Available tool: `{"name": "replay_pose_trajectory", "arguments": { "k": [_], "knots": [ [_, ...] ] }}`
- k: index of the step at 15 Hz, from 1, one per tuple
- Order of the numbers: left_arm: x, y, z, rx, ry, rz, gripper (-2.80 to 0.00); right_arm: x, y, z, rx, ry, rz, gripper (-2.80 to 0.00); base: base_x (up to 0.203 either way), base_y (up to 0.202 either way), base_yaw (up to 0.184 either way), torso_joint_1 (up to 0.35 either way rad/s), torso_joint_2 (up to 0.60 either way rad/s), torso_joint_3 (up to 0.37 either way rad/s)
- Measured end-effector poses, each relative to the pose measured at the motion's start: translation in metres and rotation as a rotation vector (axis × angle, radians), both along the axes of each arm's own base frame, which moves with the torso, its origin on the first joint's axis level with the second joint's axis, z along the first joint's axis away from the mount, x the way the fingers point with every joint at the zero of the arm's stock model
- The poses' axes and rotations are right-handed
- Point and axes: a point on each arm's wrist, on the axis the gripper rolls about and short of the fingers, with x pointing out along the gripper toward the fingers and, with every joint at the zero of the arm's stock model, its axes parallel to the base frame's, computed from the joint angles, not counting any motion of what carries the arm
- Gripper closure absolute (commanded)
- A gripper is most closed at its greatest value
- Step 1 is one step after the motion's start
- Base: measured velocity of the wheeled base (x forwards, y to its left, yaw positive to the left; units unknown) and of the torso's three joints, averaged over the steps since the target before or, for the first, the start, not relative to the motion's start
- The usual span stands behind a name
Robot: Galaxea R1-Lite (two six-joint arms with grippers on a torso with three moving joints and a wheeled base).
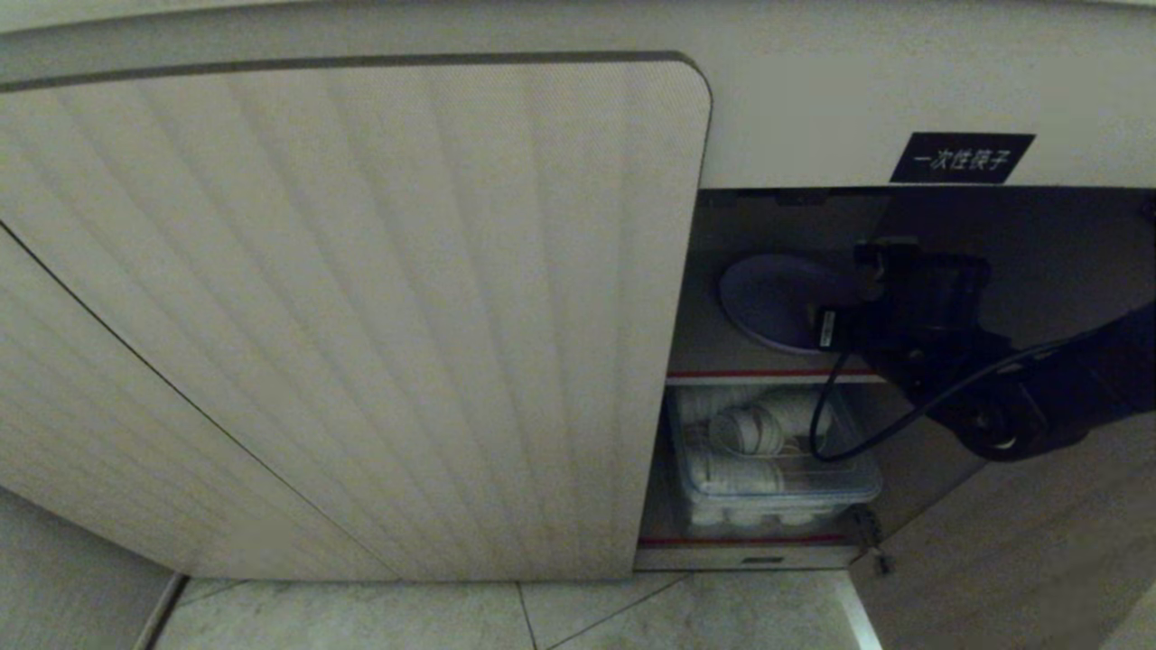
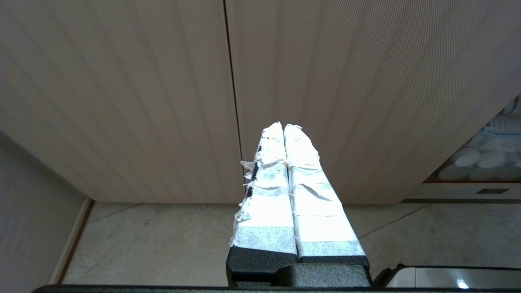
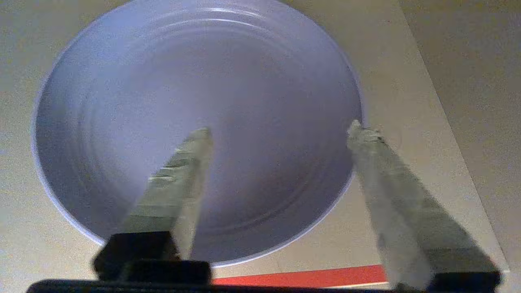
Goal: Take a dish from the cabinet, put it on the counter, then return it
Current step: Take the plate from the cabinet
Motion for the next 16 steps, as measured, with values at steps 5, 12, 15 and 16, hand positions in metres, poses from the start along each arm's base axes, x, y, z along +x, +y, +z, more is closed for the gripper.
{"name": "replay_pose_trajectory", "arguments": {
  "k": [5, 12, 15, 16],
  "knots": [
    [0.0, 0.0, 0.0, 0.0, 0.0, 0.0, 0.0, 0.0007, 0.0001, -0.0002, 0.003, -0.007, 0.0, -2.8, 0.0, 0.0, 0.0, 0.0, 0.0, 0.0],
    [0.0, 0.0, 0.0, 0.0, 0.0, 0.0, 0.0, 0.0061, 0.001, 0.0043, 0.009, -0.05, -0.004, -2.8, 0.0, 0.0, 0.0, 0.0, 0.0, 0.0],
    [0.0, 0.0, 0.0, 0.0, 0.0, 0.0, 0.0, 0.0095, 0.0008, 0.0051, 0.006, -0.058, -0.053, -2.8, 0.0, 0.0, 0.0, 0.0, 0.0, 0.0],
    [0.0, 0.0, 0.0, 0.0, 0.0, 0.0, 0.0, 0.01, 0.0009, 0.0046, 0.006, -0.058, -0.056, -2.8, 0.0, 0.0, 0.0, 0.0, 0.0, 0.0]
  ]
}}
